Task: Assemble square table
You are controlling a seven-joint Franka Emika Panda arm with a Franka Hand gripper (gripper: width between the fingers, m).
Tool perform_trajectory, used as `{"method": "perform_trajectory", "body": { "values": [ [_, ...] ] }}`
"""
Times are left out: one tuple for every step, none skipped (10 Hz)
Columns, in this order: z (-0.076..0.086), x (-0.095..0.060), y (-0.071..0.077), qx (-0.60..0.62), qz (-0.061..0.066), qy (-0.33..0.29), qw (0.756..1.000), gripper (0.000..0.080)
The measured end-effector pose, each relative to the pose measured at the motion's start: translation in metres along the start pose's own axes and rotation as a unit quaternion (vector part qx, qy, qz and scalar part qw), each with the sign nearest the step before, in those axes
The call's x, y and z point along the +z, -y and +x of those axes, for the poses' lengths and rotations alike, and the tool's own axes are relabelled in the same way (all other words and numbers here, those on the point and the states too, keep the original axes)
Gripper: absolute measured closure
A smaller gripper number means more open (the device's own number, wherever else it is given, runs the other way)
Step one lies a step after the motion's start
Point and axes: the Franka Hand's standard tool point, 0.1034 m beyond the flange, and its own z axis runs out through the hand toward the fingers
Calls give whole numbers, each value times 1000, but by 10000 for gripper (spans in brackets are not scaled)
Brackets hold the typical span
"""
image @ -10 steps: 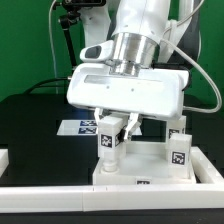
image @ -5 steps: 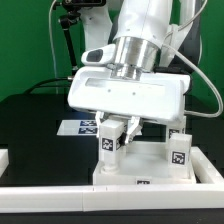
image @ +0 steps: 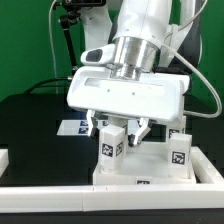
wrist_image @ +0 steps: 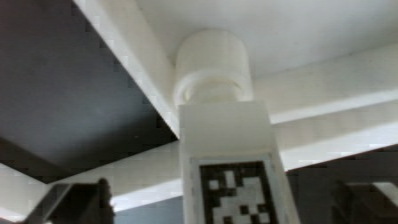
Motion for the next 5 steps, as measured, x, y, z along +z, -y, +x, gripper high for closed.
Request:
{"method": "perform_trajectory", "body": {
  "values": [
    [0, 0, 0, -1, 0, 0, 1000, 166],
    [0, 0, 0, -3, 0, 0, 1000, 152],
    [0, 0, 0, -5, 0, 0, 1000, 151],
    [0, 0, 0, -6, 0, 0, 1000, 151],
    [0, 0, 0, -7, 0, 0, 1000, 151]
  ]
}}
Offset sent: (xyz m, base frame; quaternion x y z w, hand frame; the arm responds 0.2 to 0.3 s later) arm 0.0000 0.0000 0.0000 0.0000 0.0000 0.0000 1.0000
